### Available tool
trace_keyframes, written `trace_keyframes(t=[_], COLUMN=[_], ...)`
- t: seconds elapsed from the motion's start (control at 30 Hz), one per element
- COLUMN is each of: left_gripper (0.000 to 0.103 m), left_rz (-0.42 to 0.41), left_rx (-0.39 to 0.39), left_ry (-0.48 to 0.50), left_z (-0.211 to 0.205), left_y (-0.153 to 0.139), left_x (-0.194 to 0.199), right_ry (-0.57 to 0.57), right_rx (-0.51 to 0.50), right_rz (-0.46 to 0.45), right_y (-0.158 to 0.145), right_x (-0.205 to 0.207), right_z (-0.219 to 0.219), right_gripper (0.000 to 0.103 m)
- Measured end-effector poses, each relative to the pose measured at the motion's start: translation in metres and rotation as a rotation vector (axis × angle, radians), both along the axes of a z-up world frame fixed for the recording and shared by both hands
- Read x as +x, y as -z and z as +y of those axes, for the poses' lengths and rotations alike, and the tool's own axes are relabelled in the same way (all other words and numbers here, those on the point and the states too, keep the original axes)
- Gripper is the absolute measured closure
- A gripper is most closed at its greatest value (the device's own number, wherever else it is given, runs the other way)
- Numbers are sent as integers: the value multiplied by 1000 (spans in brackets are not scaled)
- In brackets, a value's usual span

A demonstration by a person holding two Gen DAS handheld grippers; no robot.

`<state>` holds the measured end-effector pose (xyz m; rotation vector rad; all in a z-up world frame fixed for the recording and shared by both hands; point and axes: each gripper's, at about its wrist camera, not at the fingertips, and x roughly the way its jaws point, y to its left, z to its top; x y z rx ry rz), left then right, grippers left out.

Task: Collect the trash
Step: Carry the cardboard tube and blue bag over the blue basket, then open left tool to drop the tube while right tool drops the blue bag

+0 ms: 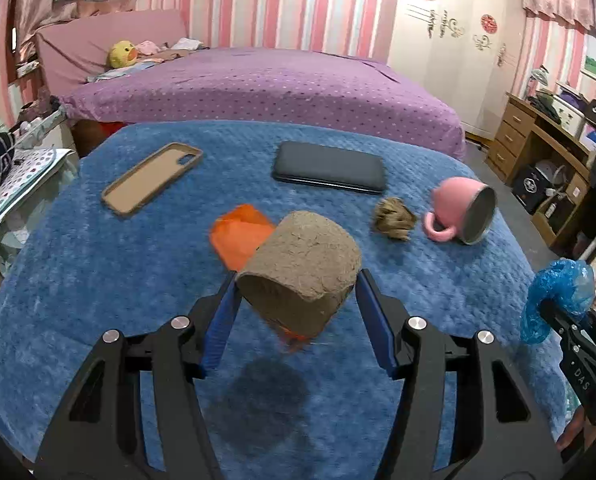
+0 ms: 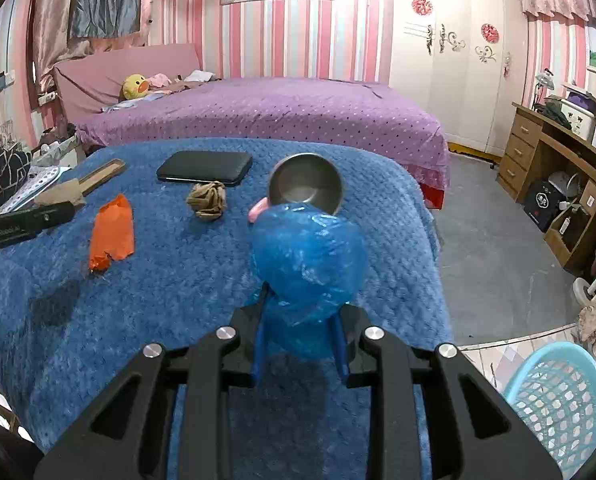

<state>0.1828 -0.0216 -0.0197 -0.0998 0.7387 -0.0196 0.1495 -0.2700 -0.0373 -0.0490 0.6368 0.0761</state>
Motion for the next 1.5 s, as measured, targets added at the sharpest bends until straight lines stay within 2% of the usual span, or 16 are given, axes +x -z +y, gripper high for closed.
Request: trace_keyframes(t=[0.23, 0.57, 0.87, 1.0, 1.17, 1.4, 1.5], left_gripper=[46, 46, 45, 45, 45, 45, 40], left_rz=[-25, -73, -141, -125, -57, -21, -23], left_rx=[10, -15, -81, -70, -93, -79, -55], left_ry=[59, 135, 309, 393, 489, 563, 582], left_z=[-39, -97, -202, -249, -306, -365, -383], left_y=[-5, -17, -22, -13, 7, 21, 25], left_x=[-11, -35, -79, -94, -107, -116, -117], right_ry=[55, 220, 383, 427, 455, 482, 497], right_rx=[5, -8, -36, -31, -42, -40, -12], right_rz=[-20, -38, -25, -27, -19, -10, -14], right_y=[-7, -20, -17, -17, -13, -6, -5], right_x=[-22, -87, -137, -150, -159, -173, -177], right_z=[-37, -139, -220, -246, -261, -274, -279], right_gripper=[76, 76, 76, 76, 76, 76, 76])
